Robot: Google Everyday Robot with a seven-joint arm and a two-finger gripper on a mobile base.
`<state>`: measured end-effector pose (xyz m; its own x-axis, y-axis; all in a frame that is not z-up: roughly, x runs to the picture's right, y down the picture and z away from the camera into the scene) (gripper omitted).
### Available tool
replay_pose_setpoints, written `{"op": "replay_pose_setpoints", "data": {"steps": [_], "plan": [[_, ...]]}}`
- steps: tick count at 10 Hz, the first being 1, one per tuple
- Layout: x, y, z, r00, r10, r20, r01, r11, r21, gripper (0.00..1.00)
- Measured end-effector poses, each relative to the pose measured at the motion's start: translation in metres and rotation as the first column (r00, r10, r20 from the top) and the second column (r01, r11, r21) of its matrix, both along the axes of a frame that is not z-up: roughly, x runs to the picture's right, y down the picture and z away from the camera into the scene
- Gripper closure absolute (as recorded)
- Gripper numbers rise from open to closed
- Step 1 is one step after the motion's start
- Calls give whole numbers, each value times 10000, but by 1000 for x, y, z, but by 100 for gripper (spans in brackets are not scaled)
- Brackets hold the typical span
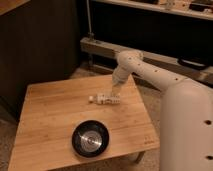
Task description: Place the bottle in the ceramic bowl
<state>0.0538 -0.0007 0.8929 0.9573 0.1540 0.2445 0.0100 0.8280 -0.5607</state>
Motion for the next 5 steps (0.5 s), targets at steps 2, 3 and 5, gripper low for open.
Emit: {"op": "replay_pose_setpoints", "data": {"steps": [2, 3, 5], "plan": [[2, 4, 15, 10000, 81, 52, -80, 9997, -226, 35], [1, 8, 20, 10000, 70, 50, -69, 9995, -320, 35], [-2, 23, 34, 10000, -77, -6, 76, 9983, -577, 35]]}}
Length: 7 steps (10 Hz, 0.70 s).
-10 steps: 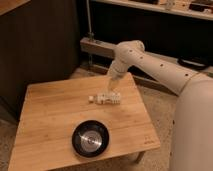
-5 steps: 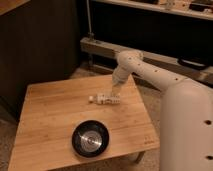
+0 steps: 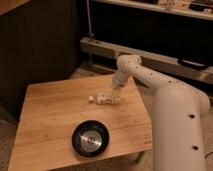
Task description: Place the bottle in the ceramic bowl
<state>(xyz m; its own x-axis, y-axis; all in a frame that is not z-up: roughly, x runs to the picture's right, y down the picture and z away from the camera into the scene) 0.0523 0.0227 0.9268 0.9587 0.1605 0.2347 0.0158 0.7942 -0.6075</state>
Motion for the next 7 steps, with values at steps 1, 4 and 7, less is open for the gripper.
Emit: {"op": "replay_pose_setpoints", "data": {"steps": [1, 4, 7], "plan": [[0, 5, 4, 10000, -6, -37, 5, 9999, -105, 35], [-4, 20, 10, 10000, 12, -69, -15, 9992, -392, 35], [-3, 33, 16, 9998, 80, -177, -91, 9979, -636, 38]]}}
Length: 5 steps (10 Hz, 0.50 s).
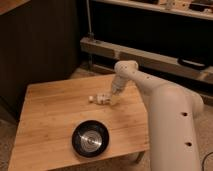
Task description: Place the bottle in the ceramic bowl
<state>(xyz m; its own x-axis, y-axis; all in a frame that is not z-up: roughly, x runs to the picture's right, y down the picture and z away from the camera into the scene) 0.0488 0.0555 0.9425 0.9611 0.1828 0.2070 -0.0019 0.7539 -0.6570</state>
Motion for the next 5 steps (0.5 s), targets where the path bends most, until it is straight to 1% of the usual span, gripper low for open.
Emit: {"op": "replay_pose_setpoints", "data": {"steps": [1, 4, 5], "plan": [[1, 4, 2, 10000, 6, -51, -6, 9999, -120, 46], [-3, 11, 1, 9999, -119, -76, 116, 9990, -433, 76], [-4, 11, -1, 9998, -171, -58, 168, 9989, -433, 82]]}}
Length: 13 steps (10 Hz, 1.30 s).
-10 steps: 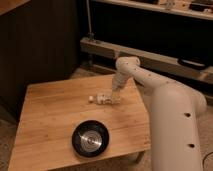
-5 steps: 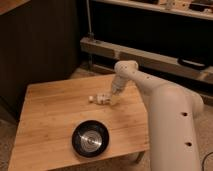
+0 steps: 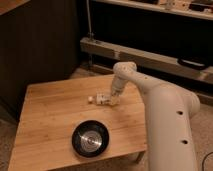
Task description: Place the bottle in the ceramic bowl
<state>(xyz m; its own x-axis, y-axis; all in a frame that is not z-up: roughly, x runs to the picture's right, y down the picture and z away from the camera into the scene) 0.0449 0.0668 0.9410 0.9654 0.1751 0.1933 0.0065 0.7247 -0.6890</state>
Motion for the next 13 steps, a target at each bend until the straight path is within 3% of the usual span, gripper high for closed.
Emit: {"op": "replay_pose_setpoints", "data": {"steps": [1, 2, 4, 5, 7, 8, 10, 12, 13], "plan": [[-2, -1, -9, 9998, -151, 117, 151, 9999, 64, 94], [-3, -6, -24, 9986, -390, 345, 382, 9990, 238, 100], [-6, -15, -60, 9936, -825, 775, 783, 9953, 562, 100], [-9, -12, -87, 9884, -1122, 1025, 1052, 9919, 713, 100], [-15, 8, -121, 9799, -1535, 1277, 1436, 9861, 835, 100], [-16, 28, -137, 9742, -1821, 1334, 1720, 9815, 838, 100], [-16, 50, -146, 9621, -2474, 1150, 2381, 9672, 881, 100], [-20, 69, -157, 9368, -3377, 915, 3280, 9386, 1070, 100], [-19, 75, -160, 9297, -3598, 794, 3507, 9302, 1088, 100]]}}
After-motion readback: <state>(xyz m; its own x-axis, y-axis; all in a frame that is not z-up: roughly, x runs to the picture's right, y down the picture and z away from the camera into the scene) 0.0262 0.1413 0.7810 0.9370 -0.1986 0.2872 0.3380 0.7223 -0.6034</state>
